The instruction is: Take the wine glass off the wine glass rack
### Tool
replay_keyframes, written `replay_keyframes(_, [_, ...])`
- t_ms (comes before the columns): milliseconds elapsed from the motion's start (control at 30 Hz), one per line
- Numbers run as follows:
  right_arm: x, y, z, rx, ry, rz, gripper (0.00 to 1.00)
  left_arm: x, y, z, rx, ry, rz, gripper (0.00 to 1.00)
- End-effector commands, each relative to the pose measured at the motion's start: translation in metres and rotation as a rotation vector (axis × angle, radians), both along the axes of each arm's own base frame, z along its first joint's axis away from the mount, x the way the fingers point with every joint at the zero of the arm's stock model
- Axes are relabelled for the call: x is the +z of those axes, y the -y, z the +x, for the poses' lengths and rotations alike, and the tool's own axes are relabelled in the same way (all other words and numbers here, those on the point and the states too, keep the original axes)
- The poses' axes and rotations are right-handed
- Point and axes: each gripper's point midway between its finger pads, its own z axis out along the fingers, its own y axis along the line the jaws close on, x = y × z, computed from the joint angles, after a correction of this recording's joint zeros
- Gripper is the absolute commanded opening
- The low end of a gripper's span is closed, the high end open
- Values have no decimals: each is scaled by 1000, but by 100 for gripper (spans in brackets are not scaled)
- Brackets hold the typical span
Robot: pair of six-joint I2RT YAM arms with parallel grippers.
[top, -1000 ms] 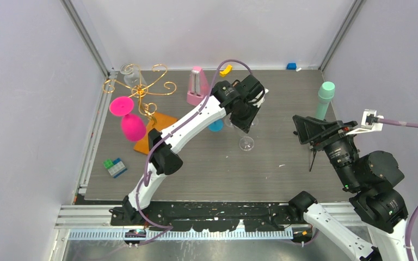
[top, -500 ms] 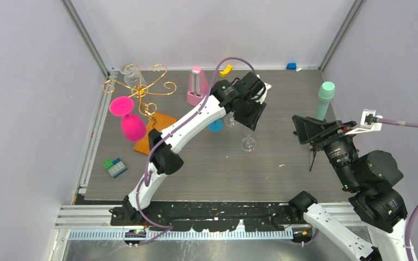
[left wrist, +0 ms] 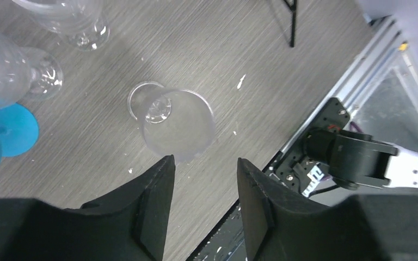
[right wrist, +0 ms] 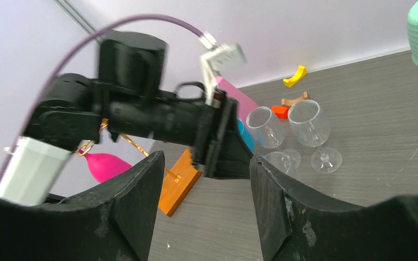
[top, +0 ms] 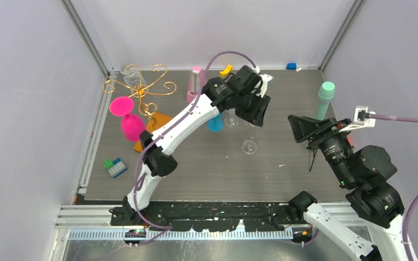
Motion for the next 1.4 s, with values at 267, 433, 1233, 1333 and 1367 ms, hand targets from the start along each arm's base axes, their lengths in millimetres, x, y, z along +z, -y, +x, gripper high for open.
replay_keyframes(267, [-2,-6,7,2,-44,7,64,141,-71,-6,93,327,-174,57])
replay_keyframes(433, [-19,-21,22,23,-122,-32,63,169,-147,10,306,493,-107,79])
replay_keyframes(1233, [-49,-71,57,145,-210,-59,63,185,-479,28,1197,470,-118,100])
replay_keyframes(1333, [-52,-71,58,145,-214,-66,63,185,-474,28,1157,386,-273,92])
replay_keyframes(1367, [-54,-71,58,144,-216,-67,63,185,-472,27,1147,365,-314,87])
